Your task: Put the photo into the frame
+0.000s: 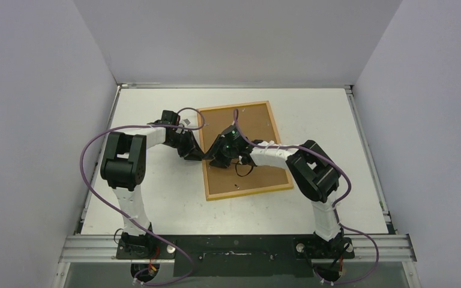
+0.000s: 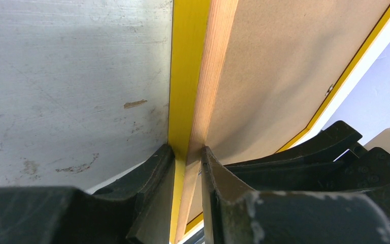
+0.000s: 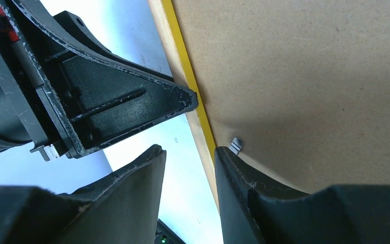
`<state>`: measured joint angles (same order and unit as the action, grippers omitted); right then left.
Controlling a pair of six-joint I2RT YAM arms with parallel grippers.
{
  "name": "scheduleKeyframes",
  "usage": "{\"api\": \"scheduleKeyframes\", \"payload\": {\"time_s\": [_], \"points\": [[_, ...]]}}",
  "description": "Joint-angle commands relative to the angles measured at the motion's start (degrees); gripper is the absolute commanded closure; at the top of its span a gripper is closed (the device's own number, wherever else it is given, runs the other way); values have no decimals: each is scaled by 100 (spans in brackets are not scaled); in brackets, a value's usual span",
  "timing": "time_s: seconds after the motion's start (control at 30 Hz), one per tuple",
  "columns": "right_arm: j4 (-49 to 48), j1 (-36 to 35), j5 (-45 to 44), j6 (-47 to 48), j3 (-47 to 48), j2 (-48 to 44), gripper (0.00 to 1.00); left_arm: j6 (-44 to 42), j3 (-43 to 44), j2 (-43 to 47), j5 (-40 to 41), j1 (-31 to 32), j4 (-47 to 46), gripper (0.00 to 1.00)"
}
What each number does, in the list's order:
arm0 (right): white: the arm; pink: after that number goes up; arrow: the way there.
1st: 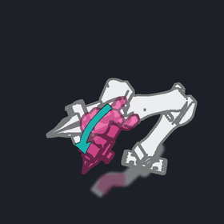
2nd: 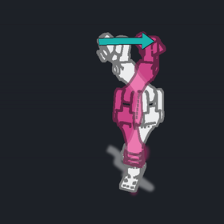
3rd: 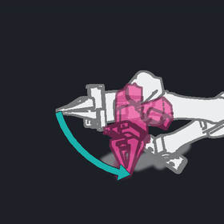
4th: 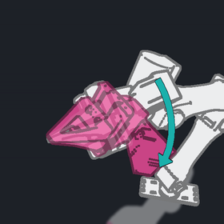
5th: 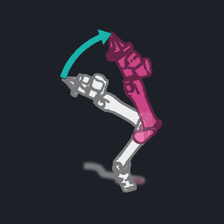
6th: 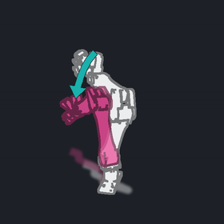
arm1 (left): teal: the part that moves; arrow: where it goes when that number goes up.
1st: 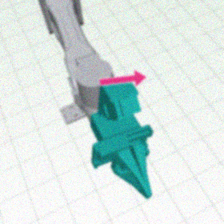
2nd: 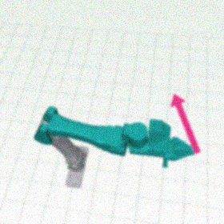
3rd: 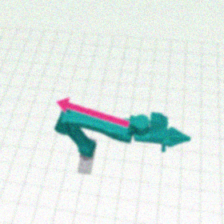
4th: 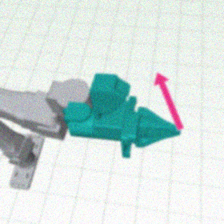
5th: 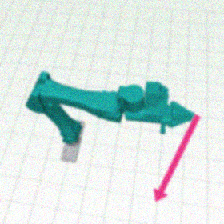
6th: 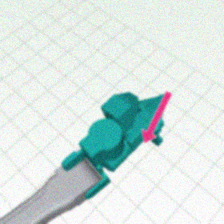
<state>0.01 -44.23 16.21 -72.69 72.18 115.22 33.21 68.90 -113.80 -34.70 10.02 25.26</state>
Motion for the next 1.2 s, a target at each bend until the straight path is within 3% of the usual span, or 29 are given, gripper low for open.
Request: {"api": "scheduleKeyframes", "payload": {"time_s": [0.0,0.37,1.17], "points": [[-363,37,-15,105,-48,84,59,-166,-7,-186,288,28,343,85],[167,67,-414,281,-248,-272,57,-204,20,-134,323,31,408,85],[-209,199,624,403,208,507,58,-301,236,-301,332,31,638,85]]}}
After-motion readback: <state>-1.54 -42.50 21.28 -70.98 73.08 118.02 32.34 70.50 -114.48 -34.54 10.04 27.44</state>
